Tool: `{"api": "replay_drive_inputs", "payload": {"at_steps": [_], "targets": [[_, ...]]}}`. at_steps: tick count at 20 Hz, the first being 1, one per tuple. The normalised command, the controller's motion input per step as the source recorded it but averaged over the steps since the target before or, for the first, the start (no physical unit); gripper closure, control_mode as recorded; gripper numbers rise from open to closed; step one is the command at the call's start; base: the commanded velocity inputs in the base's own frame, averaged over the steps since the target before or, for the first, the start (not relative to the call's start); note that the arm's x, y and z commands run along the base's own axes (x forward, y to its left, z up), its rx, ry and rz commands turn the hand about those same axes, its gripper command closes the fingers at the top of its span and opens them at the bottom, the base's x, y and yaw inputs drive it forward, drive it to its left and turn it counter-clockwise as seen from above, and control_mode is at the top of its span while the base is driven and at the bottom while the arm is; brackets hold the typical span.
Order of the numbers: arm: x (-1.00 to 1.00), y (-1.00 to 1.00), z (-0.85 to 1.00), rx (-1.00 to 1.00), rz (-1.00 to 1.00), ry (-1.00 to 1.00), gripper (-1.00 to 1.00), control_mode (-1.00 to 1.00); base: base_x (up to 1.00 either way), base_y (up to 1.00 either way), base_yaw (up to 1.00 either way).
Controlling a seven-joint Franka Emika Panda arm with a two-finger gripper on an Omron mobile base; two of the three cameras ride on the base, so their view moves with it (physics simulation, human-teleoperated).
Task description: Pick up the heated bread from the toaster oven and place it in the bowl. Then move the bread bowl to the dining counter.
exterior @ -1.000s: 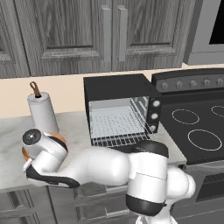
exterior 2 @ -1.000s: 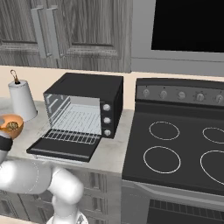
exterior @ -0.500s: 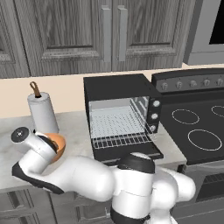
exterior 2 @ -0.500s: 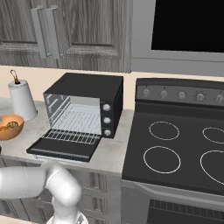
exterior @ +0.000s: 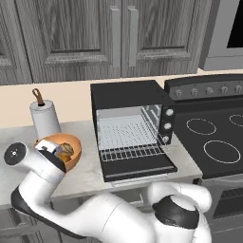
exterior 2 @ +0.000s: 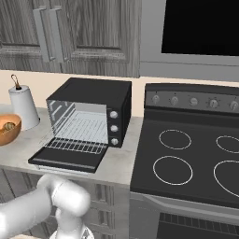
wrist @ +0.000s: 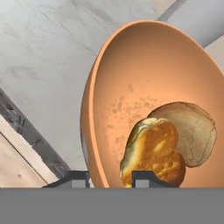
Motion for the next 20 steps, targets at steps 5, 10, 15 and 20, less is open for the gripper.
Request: {"api": "replay_drive_inputs", "payload": {"at_steps": [5,10,15,20], "targets": [[-0.71,-1.0,0.85,0.01,0.0,-0.42,1.0,-1.0,0.0,0.0,0.0],[-0.11,-1.0,0.57,0.21,0.0,-0.09,1.0,-1.0,0.0,0.0,0.0],[0.0,-1.0,0.55,0.22,0.0,0.03,1.0,-1.0,0.0,0.0,0.0],[-0.17,-1.0,0.63,0.1,0.0,0.02,1.0,-1.0,0.0,0.0,0.0]]}}
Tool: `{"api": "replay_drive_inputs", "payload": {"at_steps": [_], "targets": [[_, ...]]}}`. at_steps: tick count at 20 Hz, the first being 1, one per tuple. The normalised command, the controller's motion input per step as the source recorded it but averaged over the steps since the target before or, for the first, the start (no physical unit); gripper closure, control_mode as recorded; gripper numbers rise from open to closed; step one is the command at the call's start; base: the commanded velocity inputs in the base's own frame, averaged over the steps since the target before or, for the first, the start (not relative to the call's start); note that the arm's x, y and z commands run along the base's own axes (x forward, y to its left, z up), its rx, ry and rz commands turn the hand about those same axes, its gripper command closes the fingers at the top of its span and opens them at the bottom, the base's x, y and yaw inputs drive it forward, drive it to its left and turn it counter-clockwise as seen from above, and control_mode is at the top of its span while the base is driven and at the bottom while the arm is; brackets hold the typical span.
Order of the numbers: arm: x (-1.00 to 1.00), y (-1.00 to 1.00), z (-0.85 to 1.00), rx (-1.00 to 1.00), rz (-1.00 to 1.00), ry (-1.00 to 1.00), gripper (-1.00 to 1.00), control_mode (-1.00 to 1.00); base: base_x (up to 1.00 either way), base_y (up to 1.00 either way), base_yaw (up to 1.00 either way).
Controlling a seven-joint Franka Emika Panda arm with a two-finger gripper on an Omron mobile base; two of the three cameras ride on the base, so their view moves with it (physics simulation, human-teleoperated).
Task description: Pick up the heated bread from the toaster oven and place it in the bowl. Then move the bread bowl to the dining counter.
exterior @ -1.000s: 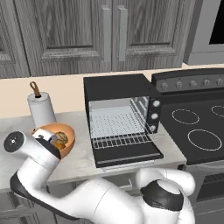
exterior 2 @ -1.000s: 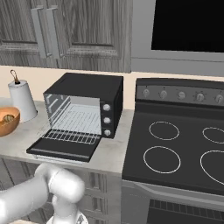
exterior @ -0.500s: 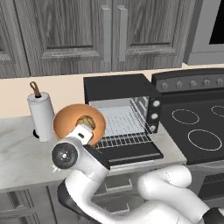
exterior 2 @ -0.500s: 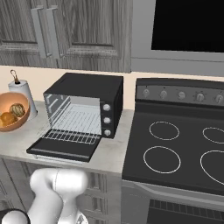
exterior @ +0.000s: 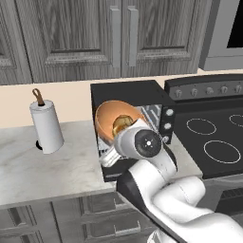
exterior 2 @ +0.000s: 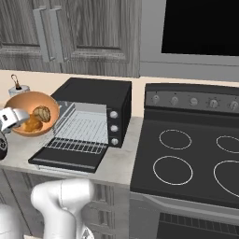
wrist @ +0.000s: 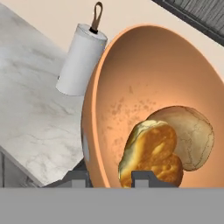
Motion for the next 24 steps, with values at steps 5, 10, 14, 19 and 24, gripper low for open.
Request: {"api": "replay_drive_inputs", "payload": {"at_steps": [5,10,14,19,24], "targets": [[-0.52,-0.81,0.69,0.01,0.0,-0.13,1.0,-1.0,0.0,0.0,0.0],[0.01,-0.18,0.05,0.03,0.0,0.02,1.0,-1.0,0.0,0.0,0.0],[0.03,-0.17,0.07,0.03,0.0,0.08,1.0,1.0,0.0,-0.01,0.0],[0.0,0.0,0.0,0.0,0.0,0.0,1.0,1.0,-0.86,-0.76,0.33],[0.0,0.0,0.0,0.0,0.0,0.0,1.0,1.0,-0.91,-0.72,0.72]]}}
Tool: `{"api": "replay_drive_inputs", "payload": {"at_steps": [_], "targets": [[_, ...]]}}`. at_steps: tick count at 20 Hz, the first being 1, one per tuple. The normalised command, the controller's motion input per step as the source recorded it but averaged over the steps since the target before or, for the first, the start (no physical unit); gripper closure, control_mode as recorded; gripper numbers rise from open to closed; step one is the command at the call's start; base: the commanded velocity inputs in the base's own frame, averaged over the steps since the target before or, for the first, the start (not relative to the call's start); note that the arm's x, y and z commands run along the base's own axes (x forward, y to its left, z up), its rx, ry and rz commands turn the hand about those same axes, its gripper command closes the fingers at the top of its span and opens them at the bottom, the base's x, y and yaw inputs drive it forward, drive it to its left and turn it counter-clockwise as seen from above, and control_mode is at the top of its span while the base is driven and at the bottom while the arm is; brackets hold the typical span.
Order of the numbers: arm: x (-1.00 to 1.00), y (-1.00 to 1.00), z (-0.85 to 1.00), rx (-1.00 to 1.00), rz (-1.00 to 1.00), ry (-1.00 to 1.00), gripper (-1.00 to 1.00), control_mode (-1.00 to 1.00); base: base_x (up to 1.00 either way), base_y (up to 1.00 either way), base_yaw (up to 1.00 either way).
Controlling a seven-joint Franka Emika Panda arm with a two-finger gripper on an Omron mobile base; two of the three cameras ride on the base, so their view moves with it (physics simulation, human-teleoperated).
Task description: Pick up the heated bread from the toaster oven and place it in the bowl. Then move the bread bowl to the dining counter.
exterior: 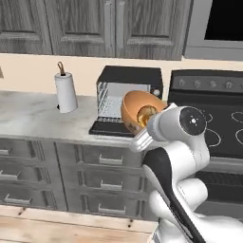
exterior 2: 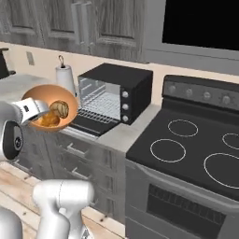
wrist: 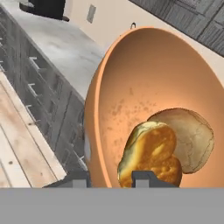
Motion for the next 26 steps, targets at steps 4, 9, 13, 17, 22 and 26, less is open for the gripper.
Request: {"api": "replay_drive_inputs", "payload": {"at_steps": [4,9,13,17,22,26], "targets": [[0.0,0.0,0.0,0.0,0.0,0.0,1.0,1.0,-0.29,-0.09,1.0],[0.0,0.0,0.0,0.0,0.0,0.0,1.0,1.0,-0.06,0.0,1.0],[0.0,0.0,0.0,0.0,0.0,0.0,1.0,1.0,-0.04,0.0,1.0],[0.0,0.0,0.0,0.0,0.0,0.0,1.0,1.0,-0.04,0.0,1.0],[0.0,0.0,0.0,0.0,0.0,0.0,1.0,1.0,-0.02,0.0,1.0],[0.0,0.0,0.0,0.0,0.0,0.0,1.0,1.0,0.0,0.0,1.0]]}}
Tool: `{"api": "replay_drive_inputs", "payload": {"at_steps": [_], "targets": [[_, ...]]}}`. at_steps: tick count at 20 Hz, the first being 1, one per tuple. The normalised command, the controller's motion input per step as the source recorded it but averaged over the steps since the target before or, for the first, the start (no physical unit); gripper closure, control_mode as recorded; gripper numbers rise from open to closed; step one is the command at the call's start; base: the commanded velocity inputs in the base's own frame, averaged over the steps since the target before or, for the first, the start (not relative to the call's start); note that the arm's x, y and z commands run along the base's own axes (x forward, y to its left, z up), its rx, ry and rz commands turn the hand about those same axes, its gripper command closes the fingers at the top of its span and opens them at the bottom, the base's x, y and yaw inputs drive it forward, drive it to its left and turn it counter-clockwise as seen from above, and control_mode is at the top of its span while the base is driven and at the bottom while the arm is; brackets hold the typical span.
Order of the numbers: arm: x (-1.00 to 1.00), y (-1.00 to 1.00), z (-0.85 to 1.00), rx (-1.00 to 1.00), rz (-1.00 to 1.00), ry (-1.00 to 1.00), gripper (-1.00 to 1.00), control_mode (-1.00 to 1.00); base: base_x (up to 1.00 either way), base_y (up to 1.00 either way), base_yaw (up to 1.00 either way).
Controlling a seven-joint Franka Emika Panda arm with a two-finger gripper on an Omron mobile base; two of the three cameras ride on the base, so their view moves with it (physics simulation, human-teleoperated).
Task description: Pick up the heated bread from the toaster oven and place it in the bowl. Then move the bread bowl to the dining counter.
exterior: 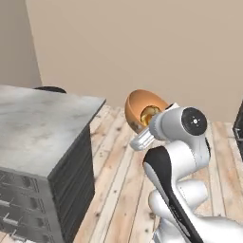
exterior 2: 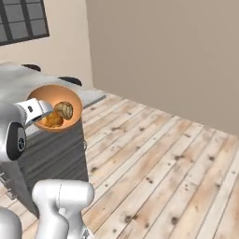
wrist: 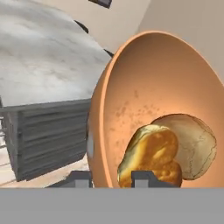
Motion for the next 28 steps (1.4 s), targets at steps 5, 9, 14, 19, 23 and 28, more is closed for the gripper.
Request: {"api": "replay_drive_inputs", "payload": {"at_steps": [5,9,14,19,23,28], "targets": [[0.0,0.0,0.0,0.0,0.0,0.0,1.0,1.0,0.07,-0.09,0.97],[0.0,0.0,0.0,0.0,0.0,0.0,1.0,1.0,0.76,-0.53,0.74],[0.0,0.0,0.0,0.0,0.0,0.0,1.0,1.0,0.66,-0.6,0.74],[0.0,0.0,0.0,0.0,0.0,0.0,1.0,1.0,0.66,-0.86,0.62],[0.0,0.0,0.0,0.0,0.0,0.0,1.0,1.0,0.89,-0.8,0.37],[0.0,0.0,0.0,0.0,0.0,0.0,1.0,1.0,0.61,-0.49,0.27]]}}
